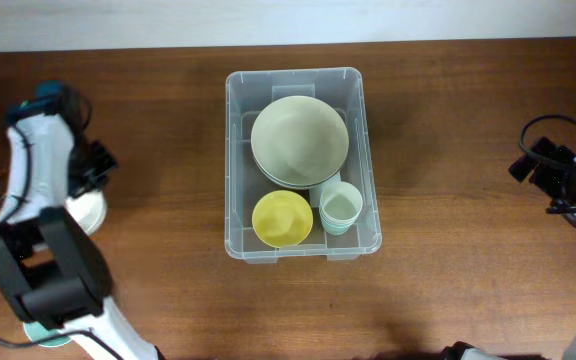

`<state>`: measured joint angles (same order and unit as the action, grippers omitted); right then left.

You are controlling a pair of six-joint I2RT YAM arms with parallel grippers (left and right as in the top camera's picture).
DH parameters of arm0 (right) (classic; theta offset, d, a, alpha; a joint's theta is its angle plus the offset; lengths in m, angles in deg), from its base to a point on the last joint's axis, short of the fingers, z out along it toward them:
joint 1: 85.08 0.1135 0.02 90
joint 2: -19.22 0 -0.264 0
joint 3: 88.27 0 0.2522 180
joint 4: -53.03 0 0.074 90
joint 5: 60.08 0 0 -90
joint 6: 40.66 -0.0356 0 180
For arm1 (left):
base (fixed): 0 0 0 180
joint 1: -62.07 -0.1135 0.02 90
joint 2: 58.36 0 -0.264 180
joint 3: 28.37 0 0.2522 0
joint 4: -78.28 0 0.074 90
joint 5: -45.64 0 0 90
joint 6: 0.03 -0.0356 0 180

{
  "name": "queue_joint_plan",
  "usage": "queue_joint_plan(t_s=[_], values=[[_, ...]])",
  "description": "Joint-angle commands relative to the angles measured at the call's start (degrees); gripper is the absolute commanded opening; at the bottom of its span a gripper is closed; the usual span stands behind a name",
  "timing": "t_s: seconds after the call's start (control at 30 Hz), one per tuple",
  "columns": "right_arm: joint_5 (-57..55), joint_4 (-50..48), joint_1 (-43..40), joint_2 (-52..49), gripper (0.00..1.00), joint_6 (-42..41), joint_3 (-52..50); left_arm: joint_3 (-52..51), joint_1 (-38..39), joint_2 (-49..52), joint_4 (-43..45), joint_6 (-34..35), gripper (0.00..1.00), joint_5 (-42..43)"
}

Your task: Pack container

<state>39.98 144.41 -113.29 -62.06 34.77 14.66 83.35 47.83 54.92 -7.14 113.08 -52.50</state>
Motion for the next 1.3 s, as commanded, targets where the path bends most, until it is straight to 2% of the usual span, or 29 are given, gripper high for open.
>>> queue_joint_plan(t_s=[0.0, 0.2, 0.37, 0.53, 0.63, 1.0, 1.03, 1.07, 1.13, 1.2, 1.27], values=[[0.28, -0.04, -0.26, 0.13, 0.99, 0.59, 0.17, 4.15, 9.64, -9.77, -1.95, -2.21, 0.01, 0.83], [0.28, -0.02, -0.26, 0.13, 0.99, 0.59, 0.17, 4.17, 28.94, -17.29, -3.72, -0.72, 0.00, 0.81], [0.28, -0.02, -0.26, 0.13, 0.99, 0.59, 0.17, 4.15, 46.03, -17.62, -4.46, 1.36, 0.01, 0.85], [0.31, 0.00, -0.26, 0.13, 0.99, 0.59, 0.17, 3.98, 57.83, -17.62, -4.39, 3.89, 0.01, 0.83], [0.31, 0.04, -0.26, 0.13, 0.99, 0.59, 0.17, 2.86, 60.00, -17.55, -3.78, 4.48, 0.01, 0.81], [0.31, 0.42, -0.26, 0.13, 0.99, 0.76, 0.17, -0.92, 59.34, -13.29, -2.71, 5.97, 0.01, 0.85], [0.28, 0.42, -0.26, 0.13, 0.99, 0.76, 0.17, -0.92, 59.34, -13.27, -2.71, 5.97, 0.07, 0.85], [0.31, 0.42, -0.26, 0.13, 0.99, 0.76, 0.17, -0.92, 59.34, -13.25, -2.71, 5.97, 0.20, 0.85], [0.28, 0.39, -0.26, 0.13, 0.99, 0.76, 0.17, -0.92, 59.34, -13.25, -2.71, 5.97, 0.37, 0.85], [0.28, 0.42, -0.26, 0.13, 0.99, 0.76, 0.17, -0.92, 59.34, -13.25, -2.75, 5.97, 0.43, 0.83], [0.28, 0.39, -0.26, 0.13, 0.99, 0.76, 0.17, -0.92, 59.32, -13.25, -2.73, 5.97, 0.45, 0.81]])
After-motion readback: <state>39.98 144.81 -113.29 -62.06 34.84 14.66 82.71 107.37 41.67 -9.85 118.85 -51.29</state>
